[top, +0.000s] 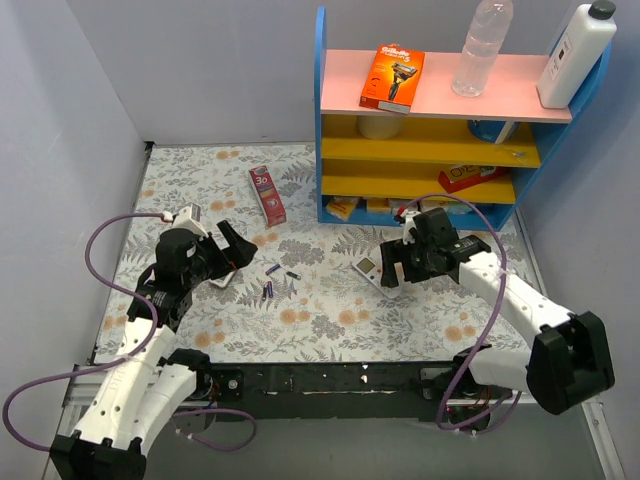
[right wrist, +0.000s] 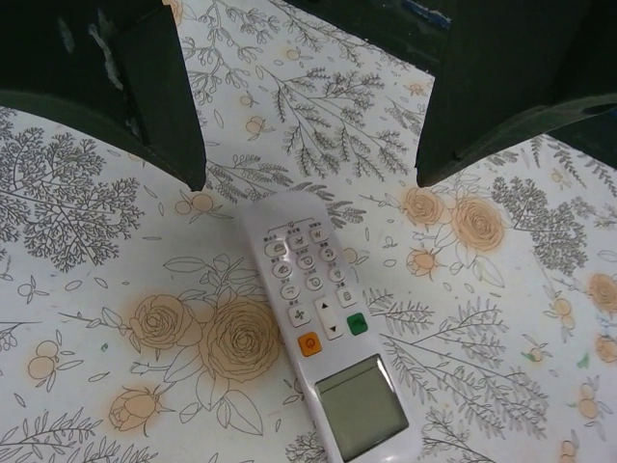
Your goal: Load the batteries into the remote control
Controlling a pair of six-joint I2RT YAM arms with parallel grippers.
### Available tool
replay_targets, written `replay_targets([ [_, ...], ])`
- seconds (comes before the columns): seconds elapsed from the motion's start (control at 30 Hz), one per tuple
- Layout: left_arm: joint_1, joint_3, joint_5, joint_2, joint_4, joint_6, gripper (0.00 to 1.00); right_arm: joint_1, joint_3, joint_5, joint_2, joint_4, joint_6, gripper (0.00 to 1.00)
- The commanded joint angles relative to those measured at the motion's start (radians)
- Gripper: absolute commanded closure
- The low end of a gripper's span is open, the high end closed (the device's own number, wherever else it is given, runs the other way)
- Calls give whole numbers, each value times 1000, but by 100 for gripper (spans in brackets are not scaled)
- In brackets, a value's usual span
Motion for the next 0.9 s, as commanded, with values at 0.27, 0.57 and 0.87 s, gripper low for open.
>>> replay_targets([
  [0.27,-101,-2,-7,-74,47,45,2,44,47,76,240,104,-70,4],
  [0.57,-114,-13,5,-44,93,26,2,171,92,177,374,108,-96,5],
  [0.87,-114,-41,28,-3,176,-28,2,248,120,222,446,125,-94,28],
])
